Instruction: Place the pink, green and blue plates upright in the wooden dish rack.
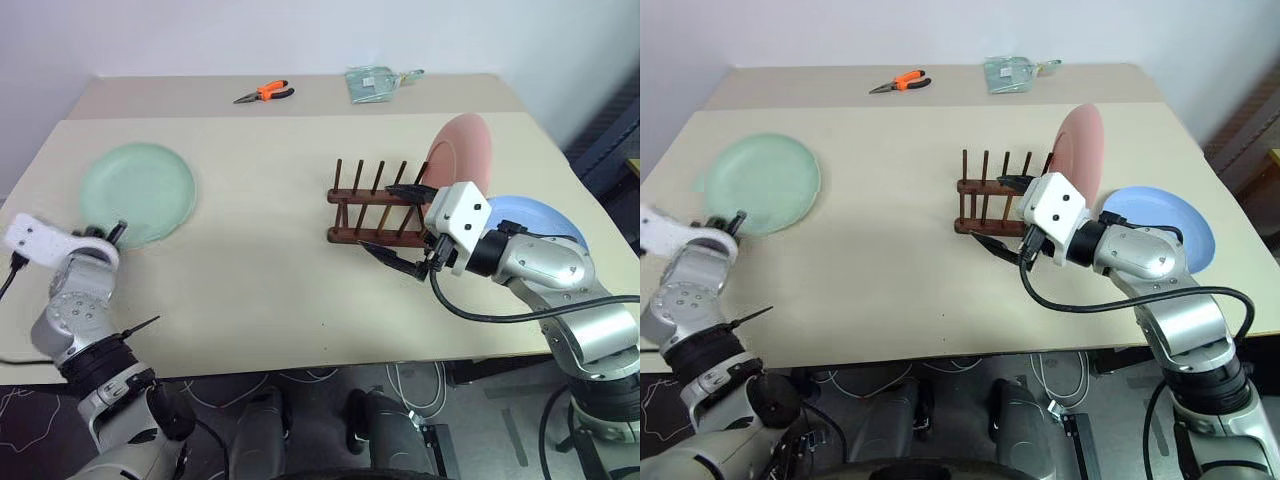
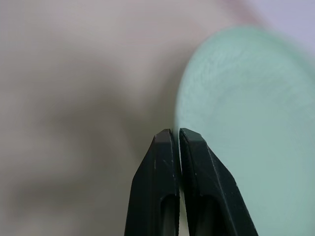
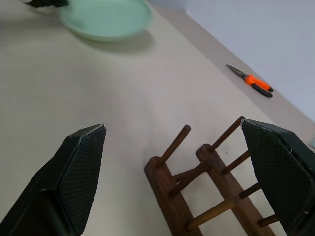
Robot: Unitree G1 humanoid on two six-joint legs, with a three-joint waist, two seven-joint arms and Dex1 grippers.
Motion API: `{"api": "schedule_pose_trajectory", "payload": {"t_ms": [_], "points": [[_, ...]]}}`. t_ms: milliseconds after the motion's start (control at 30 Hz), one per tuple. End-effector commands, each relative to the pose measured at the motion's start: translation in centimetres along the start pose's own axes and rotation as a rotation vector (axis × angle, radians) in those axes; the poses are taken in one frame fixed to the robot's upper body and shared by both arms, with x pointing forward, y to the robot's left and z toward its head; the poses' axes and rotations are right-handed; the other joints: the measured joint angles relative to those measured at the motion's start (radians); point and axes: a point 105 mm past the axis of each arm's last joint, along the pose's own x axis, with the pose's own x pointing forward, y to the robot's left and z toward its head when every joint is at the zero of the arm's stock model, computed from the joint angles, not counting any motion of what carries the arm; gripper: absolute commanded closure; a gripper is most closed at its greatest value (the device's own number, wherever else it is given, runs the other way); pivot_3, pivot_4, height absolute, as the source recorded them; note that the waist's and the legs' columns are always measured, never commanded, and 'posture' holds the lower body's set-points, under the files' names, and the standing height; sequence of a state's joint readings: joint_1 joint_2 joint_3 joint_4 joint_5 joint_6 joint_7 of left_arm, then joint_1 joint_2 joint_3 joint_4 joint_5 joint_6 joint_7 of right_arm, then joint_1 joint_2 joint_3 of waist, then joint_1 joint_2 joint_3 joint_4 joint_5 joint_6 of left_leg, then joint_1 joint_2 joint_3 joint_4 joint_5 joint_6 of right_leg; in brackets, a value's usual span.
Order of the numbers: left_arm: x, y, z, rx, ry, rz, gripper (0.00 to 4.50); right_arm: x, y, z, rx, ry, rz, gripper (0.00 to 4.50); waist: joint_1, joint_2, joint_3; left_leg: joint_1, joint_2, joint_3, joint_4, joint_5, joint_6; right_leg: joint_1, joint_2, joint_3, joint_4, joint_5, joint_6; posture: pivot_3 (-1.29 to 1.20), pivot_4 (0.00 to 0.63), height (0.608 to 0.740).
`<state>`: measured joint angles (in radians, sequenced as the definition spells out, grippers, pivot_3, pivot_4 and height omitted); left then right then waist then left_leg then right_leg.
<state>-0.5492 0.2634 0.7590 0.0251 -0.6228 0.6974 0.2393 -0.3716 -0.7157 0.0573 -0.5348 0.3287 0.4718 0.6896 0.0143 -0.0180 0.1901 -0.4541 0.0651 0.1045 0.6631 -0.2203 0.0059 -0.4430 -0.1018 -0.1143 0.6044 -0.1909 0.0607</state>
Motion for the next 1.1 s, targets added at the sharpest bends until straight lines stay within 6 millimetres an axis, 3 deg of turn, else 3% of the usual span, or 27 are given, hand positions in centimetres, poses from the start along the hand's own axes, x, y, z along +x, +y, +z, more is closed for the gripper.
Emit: {"api": "schedule_pose_trajectory", "payload": {"t_ms": [33,200,367,433,533,600,667,867,900,933,967,1033,1067,1100], "points": [[-1.7,-8.9,3.3,0.081,-0.131,-0.362,4.42,0.7,0.1,1.8,-0.106,-0.053,-0.014,0.00,-0.001,0.000,0.000,-0.002,0.000,0.000,0.000,0.000,0.000,0.000,0.001,0.000,-0.002,0.001,0.000,0.00,0.150,0.740],[-5.1,-17.7,2.3,0.172,-0.104,-0.711,4.42,2.7,-0.2,3.0,-0.255,-0.081,-0.052,0.00,-0.002,0.000,0.000,-0.008,-0.002,0.003,-0.001,0.002,0.004,-0.003,0.003,0.000,-0.007,0.005,0.001,0.00,0.150,0.740],[-9.1,-23.4,0.1,0.190,-0.034,-0.966,4.42,4.8,-2.3,2.8,-0.526,-0.019,-0.159,0.00,-0.003,0.000,0.000,-0.007,-0.002,0.004,-0.001,0.003,0.003,-0.003,0.004,0.000,-0.006,0.006,0.004,0.00,0.150,0.740],[-10.1,-24.4,-0.5,0.184,-0.011,-1.006,4.42,5.2,-3.1,2.5,-0.624,0.012,-0.194,0.00,-0.003,0.000,0.000,-0.007,-0.002,0.004,-0.001,0.003,0.002,-0.003,0.004,0.000,-0.006,0.004,0.005,0.00,0.150,0.740],[-10.8,-24.9,-1.1,0.199,0.011,-1.030,4.42,5.5,-3.5,2.1,-0.703,0.031,-0.216,0.00,-0.004,0.000,0.000,-0.007,-0.002,0.003,0.000,0.004,0.002,-0.003,0.004,0.000,-0.005,0.003,0.004,0.00,0.150,0.740],[-11.0,-24.8,-1.6,0.185,0.035,-1.032,4.50,5.5,-3.1,1.2,-0.741,0.061,-0.192,0.56,-0.004,0.000,0.000,-0.007,-0.002,0.003,0.000,0.004,0.001,-0.003,0.005,0.000,-0.005,0.004,0.005,0.00,0.150,0.740],[-11.1,-24.8,-1.8,0.175,0.047,-1.031,4.50,5.5,-3.0,0.7,-0.757,0.074,-0.185,1.35,-0.003,0.000,0.000,-0.007,-0.002,0.003,0.000,0.004,0.001,-0.003,0.005,0.000,-0.005,0.005,0.006,0.00,0.150,0.740],[-10.6,-24.4,-2.3,0.145,0.078,-1.012,4.50,5.2,-3.4,0.5,-0.820,0.092,-0.219,4.47,-0.002,0.000,0.000,-0.006,-0.002,0.003,0.001,0.005,0.001,-0.002,0.005,0.000,-0.004,0.005,0.007,0.00,0.150,0.740],[-10.6,-24.4,-2.1,0.116,0.079,-1.016,4.50,5.2,-3.5,0.5,-0.829,0.094,-0.224,4.49,-0.002,0.000,0.000,-0.006,-0.002,0.002,0.001,0.005,0.001,-0.002,0.005,0.000,-0.004,0.005,0.007,0.00,0.150,0.740],[-10.6,-24.4,-1.9,0.095,0.078,-1.015,3.85,5.2,-3.6,0.5,-0.836,0.096,-0.229,4.50,-0.002,0.000,0.000,-0.006,-0.002,0.002,0.001,0.005,0.001,-0.002,0.005,0.000,-0.004,0.004,0.007,0.00,0.150,0.740],[-10.4,-24.4,-1.6,0.068,0.075,-1.004,3.56,5.2,-3.7,0.5,-0.847,0.095,-0.237,4.50,-0.002,0.000,0.000,-0.006,-0.002,0.002,0.001,0.005,0.001,-0.001,0.005,0.000,-0.004,0.004,0.006,0.00,0.150,0.740],[-10.1,-24.3,-0.9,0.016,0.061,-0.985,2.52,5.1,-3.8,0.7,-0.861,0.089,-0.251,4.50,-0.003,0.000,0.000,-0.006,-0.002,0.002,0.001,0.005,0.001,-0.001,0.005,0.000,-0.004,0.004,0.006,0.00,0.150,0.740],[-9.1,-23.8,0.6,-0.040,0.004,-0.934,2.13,5.0,-3.8,1.1,-0.856,0.063,-0.265,4.50,-0.003,0.000,0.000,-0.006,-0.002,0.002,0.001,0.005,0.001,-0.001,0.005,0.000,-0.004,0.004,0.006,0.00,0.150,0.740],[-8.4,-23.3,1.7,-0.078,-0.038,-0.896,2.13,4.9,-3.8,1.4,-0.851,0.044,-0.275,4.50,-0.003,0.000,0.000,-0.006,-0.002,0.002,0.001,0.005,0.001,-0.001,0.005,0.000,-0.004,0.005,0.006,0.00,0.150,0.740]]}}
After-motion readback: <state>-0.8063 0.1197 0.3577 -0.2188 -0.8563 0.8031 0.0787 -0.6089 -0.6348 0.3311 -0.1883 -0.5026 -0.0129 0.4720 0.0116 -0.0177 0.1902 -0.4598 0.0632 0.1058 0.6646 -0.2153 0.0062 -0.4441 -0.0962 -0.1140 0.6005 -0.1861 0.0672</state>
